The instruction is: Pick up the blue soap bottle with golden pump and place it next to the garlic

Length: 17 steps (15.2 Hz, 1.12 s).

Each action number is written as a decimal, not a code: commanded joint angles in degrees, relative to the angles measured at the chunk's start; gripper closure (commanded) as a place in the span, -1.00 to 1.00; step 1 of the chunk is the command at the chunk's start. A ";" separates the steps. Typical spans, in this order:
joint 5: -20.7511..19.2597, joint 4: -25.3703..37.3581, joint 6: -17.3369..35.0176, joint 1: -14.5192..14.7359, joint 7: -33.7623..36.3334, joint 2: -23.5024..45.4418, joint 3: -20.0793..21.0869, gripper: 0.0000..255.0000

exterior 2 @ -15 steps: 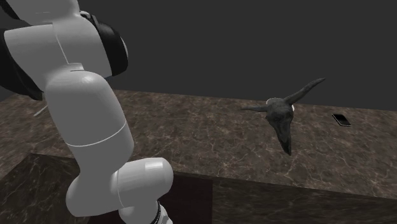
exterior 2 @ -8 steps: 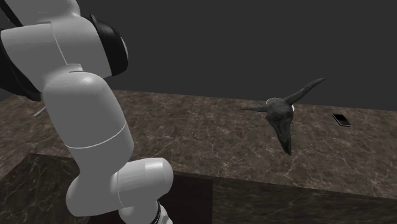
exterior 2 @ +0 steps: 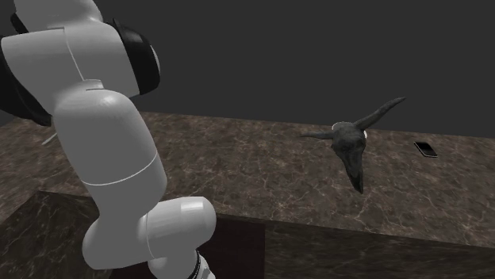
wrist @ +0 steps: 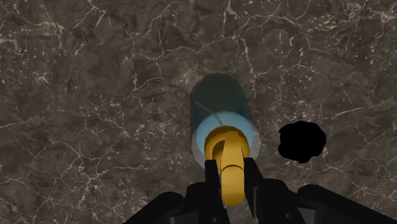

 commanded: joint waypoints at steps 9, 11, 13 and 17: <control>-0.57 -6.70 7.36 -0.13 0.81 0.70 -0.17 1.00; -0.77 -7.85 8.80 -0.12 1.03 1.02 -0.21 1.00; -1.00 -8.94 10.23 -0.11 1.26 1.39 -0.25 1.00; -1.52 -10.95 13.05 -0.07 1.79 2.28 -0.35 1.00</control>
